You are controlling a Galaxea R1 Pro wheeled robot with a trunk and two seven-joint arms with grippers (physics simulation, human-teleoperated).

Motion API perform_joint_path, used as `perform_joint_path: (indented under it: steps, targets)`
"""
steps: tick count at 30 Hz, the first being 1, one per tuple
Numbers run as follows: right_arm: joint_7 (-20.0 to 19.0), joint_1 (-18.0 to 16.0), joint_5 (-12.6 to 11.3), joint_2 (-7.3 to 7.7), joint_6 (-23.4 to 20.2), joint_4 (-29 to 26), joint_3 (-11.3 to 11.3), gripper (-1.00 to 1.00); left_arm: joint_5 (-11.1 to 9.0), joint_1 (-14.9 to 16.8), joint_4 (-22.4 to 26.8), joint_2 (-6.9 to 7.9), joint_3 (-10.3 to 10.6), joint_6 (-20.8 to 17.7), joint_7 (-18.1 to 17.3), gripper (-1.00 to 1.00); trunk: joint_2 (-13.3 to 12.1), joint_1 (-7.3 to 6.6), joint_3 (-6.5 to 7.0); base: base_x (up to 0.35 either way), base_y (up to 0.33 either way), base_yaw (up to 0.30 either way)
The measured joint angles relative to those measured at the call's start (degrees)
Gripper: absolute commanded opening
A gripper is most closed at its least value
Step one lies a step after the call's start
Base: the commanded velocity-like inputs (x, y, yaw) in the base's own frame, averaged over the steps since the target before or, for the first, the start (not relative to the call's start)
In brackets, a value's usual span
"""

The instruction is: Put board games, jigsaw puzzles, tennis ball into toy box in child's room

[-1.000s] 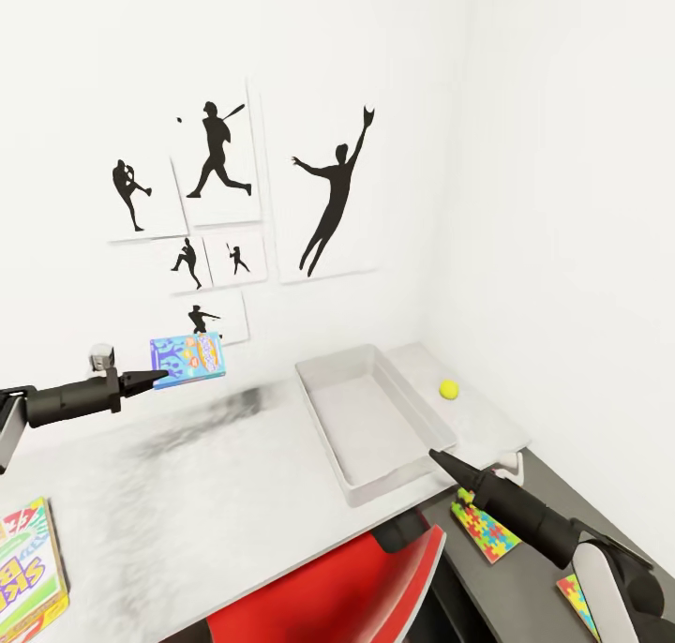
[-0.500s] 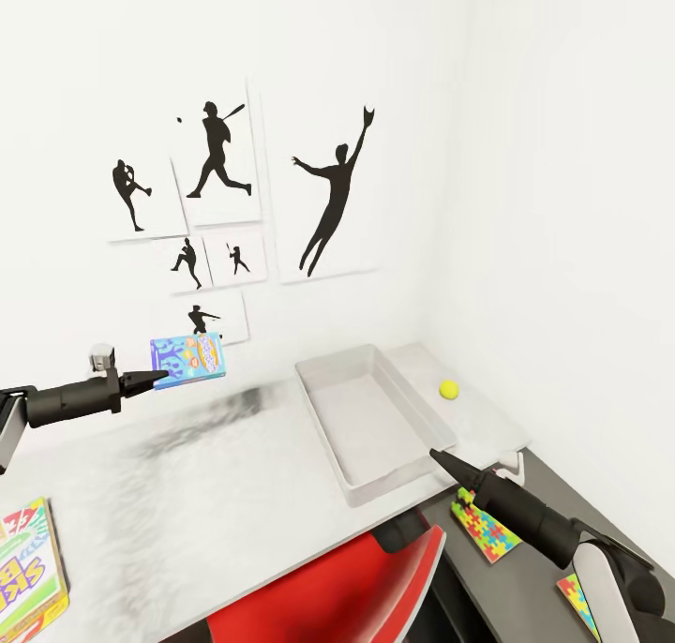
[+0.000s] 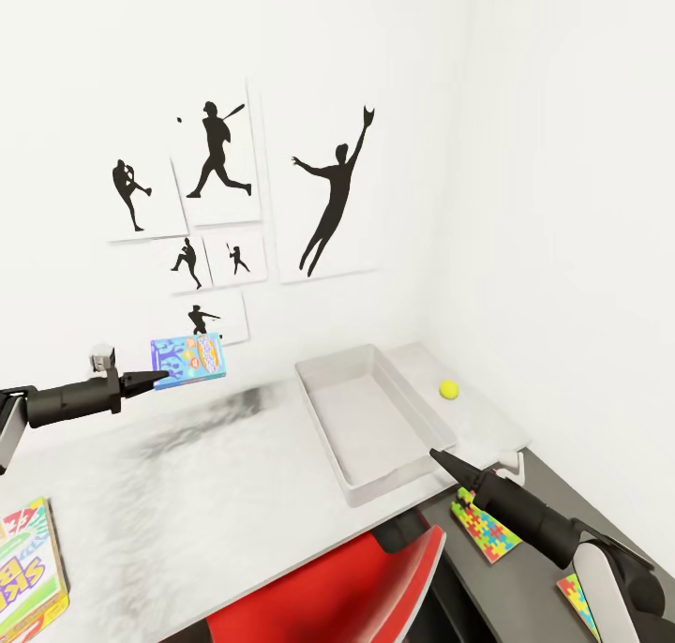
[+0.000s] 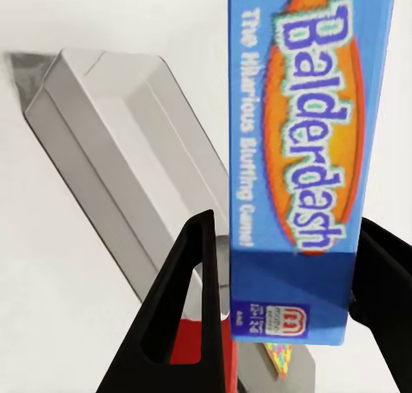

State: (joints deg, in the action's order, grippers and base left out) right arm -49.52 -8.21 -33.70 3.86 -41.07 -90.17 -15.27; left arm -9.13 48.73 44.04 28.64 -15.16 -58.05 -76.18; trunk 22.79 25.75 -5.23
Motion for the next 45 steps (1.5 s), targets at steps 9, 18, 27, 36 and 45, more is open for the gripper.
perform_joint_path:
  steps: [9,18,27,36,45]
  targets:
    - [0.0,0.0,0.0,0.0,-0.1,0.0,0.0,1.0,-0.2,0.0,0.0,-0.02,-0.1,0.2,0.0,-1.0,0.0,0.0,-0.26,0.008,0.003,0.0]
    - [0.0,0.0,0.0,0.0,0.0,0.0,0.0,1.0,-0.1,-0.1,0.0,-0.08,0.0,0.3,0.1,-1.0,0.0,0.0,-0.38,0.119,0.062,0.0]
    - [0.0,0.0,0.1,0.0,0.0,0.0,0.0,1.0,-0.1,-0.1,0.0,-0.09,0.0,0.7,0.0,-1.0,0.0,-0.01,-0.39,0.151,0.017,0.0]
    - [0.0,0.0,0.1,0.0,0.0,0.0,0.0,1.0,-0.1,-0.1,0.0,-0.09,-0.1,0.6,0.0,-1.0,0.0,-0.01,-0.39,0.092,0.041,0.0]
    - [0.0,0.0,0.1,0.0,0.0,0.0,0.0,1.0,-0.2,-0.1,0.0,-0.09,0.0,0.7,0.0,-1.0,0.0,-0.01,-0.39,0.037,0.011,0.0]
